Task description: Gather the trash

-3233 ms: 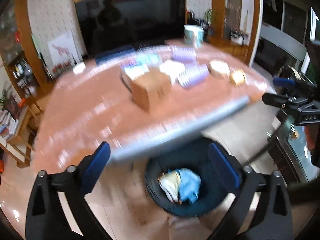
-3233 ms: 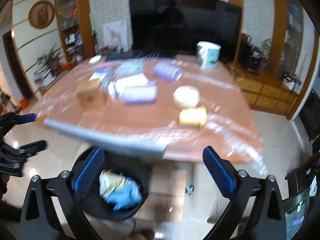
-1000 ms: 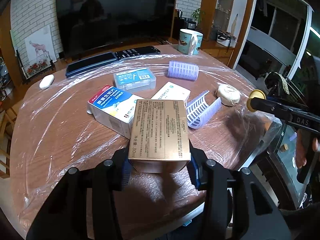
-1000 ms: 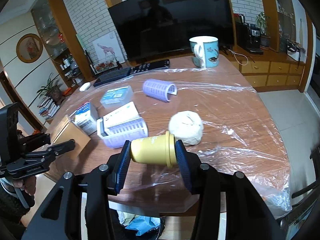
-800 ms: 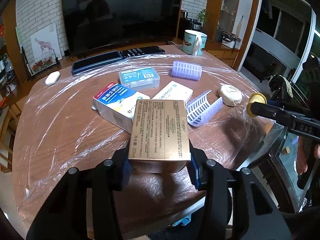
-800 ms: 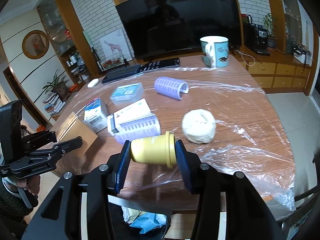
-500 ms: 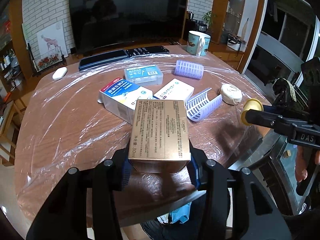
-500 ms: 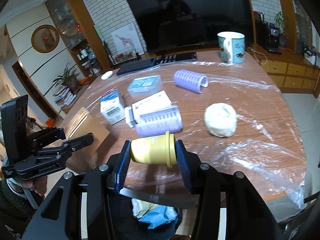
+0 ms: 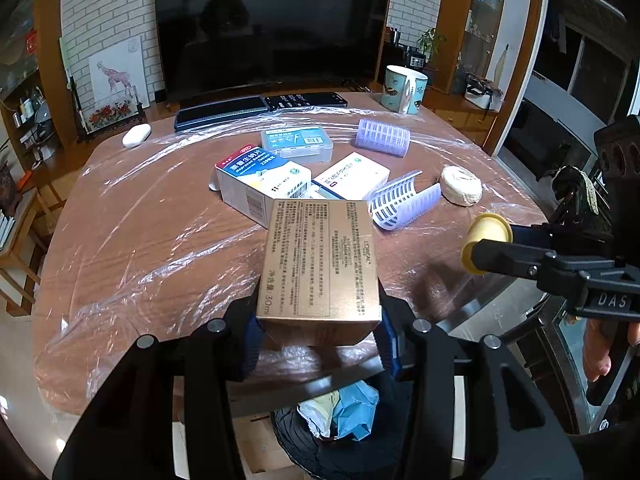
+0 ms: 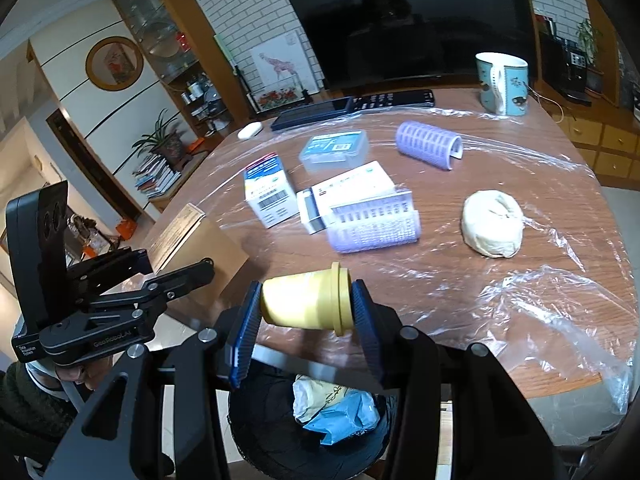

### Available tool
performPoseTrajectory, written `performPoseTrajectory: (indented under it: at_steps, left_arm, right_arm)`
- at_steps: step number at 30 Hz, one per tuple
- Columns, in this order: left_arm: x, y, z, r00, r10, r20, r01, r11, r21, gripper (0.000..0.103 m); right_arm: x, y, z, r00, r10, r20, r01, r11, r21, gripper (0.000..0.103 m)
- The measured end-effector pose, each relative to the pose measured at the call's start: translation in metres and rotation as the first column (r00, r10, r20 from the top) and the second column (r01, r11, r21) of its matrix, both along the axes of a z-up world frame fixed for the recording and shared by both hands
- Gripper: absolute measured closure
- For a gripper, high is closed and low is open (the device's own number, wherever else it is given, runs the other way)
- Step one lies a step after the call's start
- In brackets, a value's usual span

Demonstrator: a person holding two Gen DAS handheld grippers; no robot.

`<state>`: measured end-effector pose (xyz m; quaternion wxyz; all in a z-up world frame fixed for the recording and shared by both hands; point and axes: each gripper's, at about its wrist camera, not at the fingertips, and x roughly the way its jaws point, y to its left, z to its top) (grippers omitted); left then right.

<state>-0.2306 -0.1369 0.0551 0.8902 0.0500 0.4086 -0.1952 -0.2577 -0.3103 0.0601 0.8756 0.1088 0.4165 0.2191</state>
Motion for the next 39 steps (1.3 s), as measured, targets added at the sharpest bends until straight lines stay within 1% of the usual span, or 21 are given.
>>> performPoseTrajectory:
  at_steps: [12, 17, 25, 39]
  left_arm:
    - [-0.026, 0.002, -0.001, 1.000, 0.010, -0.014, -0.010, 1.000, 0.007, 0.055]
    - [-0.036, 0.002, -0.001, 1.000, 0.010, -0.014, -0.010, 1.000, 0.012, 0.055]
    - [-0.052, 0.001, -0.003, 1.000, 0.010, -0.023, -0.009, 1.000, 0.021, 0.055]
    - [-0.081, -0.003, -0.016, 0.998, 0.013, -0.062, -0.010, 0.999, 0.044, 0.055]
  right_arm:
    - [-0.026, 0.007, 0.007, 0.999, 0.053, -0.004, -0.053, 0.999, -0.001, 0.058]
    - [-0.035, 0.009, 0.005, 0.999, 0.043, -0.020, -0.044, 0.999, -0.030, 0.058]
    - [-0.052, 0.018, 0.002, 0.999, 0.036, -0.030, -0.039, 0.994, -0.105, 0.058]
    - [-0.074, 0.023, -0.006, 0.996, 0.066, -0.053, -0.073, 0.988, -0.137, 0.058]
